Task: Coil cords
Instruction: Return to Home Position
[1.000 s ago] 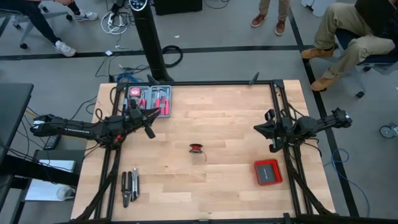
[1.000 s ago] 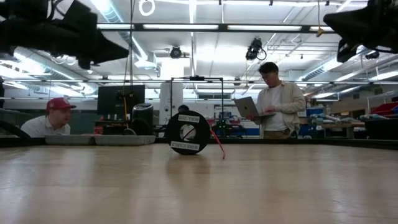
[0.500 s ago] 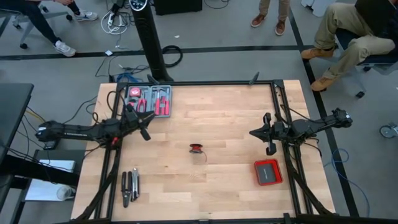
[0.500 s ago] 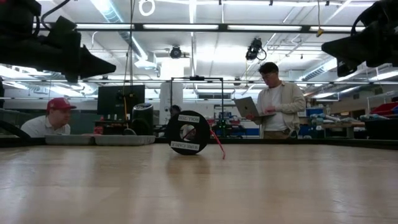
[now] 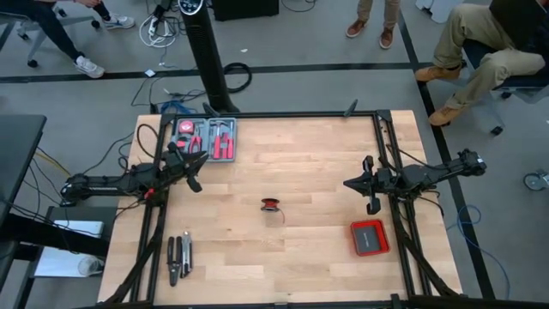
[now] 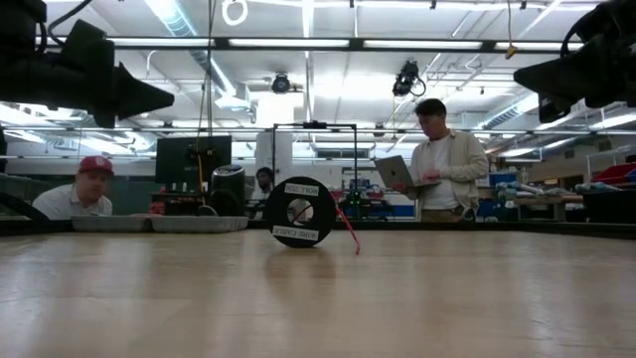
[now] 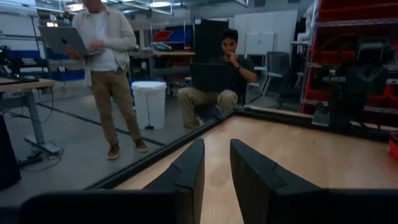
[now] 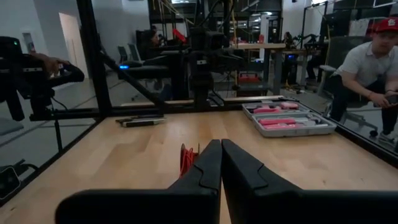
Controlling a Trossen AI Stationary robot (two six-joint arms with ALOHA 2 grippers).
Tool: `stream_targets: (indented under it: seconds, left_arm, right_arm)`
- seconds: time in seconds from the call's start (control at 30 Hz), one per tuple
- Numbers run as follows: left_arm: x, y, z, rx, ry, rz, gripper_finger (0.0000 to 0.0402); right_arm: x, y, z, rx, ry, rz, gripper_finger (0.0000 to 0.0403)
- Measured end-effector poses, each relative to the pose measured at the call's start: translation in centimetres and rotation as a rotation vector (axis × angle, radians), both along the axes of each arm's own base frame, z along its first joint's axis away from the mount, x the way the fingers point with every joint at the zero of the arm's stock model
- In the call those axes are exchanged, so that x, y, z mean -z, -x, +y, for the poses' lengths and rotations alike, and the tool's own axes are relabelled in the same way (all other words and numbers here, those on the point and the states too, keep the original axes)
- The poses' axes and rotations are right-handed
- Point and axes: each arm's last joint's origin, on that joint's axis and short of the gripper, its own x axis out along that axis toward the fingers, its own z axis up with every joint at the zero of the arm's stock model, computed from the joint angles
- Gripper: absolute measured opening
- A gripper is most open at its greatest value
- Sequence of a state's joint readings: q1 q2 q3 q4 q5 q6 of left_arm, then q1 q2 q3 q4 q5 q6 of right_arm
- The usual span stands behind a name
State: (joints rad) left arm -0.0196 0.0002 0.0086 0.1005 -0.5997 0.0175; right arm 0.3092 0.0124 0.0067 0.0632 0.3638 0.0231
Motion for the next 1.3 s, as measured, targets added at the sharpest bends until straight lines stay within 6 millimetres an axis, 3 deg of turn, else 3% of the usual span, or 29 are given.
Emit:
stream_targets:
  seconds: [0.37, 1.3]
  left_arm:
    - [0.26, -0.03, -0.01, 0.002, -0.001, 0.028, 0.008]
    - [0.18, -0.02, -0.01, 0.002, -0.001, 0.018, 0.008]
  right_arm:
    - [0.59, -0.47, 0.15, 0.0, 0.023, 0.072, 0.0013]
    - [0.53, -0.49, 0.15, 0.001, 0.021, 0.066, 0.0013]
